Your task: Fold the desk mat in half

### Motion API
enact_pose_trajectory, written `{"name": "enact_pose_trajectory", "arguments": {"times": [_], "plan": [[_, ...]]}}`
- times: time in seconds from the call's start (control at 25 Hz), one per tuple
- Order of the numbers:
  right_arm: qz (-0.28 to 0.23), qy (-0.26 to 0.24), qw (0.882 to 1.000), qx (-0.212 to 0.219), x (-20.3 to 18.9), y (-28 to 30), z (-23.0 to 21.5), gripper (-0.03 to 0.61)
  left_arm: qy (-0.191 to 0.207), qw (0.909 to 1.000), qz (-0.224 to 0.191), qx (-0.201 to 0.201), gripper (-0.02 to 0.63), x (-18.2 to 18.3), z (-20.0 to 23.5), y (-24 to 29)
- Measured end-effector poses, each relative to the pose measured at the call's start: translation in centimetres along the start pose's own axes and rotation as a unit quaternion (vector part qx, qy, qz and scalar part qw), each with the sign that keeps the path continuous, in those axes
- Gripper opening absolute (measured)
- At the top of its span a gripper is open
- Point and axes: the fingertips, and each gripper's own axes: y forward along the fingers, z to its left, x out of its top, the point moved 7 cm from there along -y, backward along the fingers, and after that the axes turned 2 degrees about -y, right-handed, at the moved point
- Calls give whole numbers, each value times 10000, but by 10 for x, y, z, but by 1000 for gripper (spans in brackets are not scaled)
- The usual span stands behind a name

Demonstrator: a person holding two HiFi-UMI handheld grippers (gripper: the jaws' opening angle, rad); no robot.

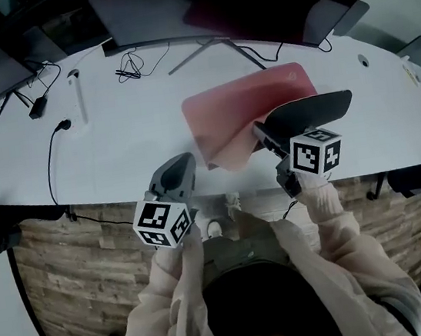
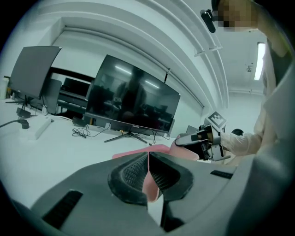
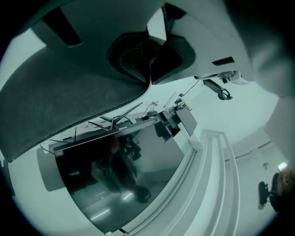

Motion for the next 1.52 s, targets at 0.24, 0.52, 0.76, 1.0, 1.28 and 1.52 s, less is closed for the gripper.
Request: {"name": "enact_pose_trajectory", "arguments": {"times": [0.24, 0.52, 0.76, 1.0, 1.28, 1.52], "plan": [[218, 145, 9993, 279, 19, 56, -21, 49, -197, 9989, -16, 419, 34, 7, 24, 18], [655, 502, 9962, 270, 24, 124, -55, 57, -362, 9956, 36, 862, 34, 9, 44, 33], [991, 644, 9926, 269, 21, 153, -71, 66, -494, 9921, 84, 1153, 34, 5, 51, 43], [1125, 766, 9906, 119, 19, 166, -78, 104, -593, 9896, 115, 1306, 34, 1, 54, 53], [873, 972, 9896, 593, 26, 166, -69, 309, -651, 9874, 143, 1437, 34, -3, 49, 57], [769, 749, 9908, 823, 32, 166, -59, 400, -687, 9868, 107, 1462, 34, -4, 44, 57]]}}
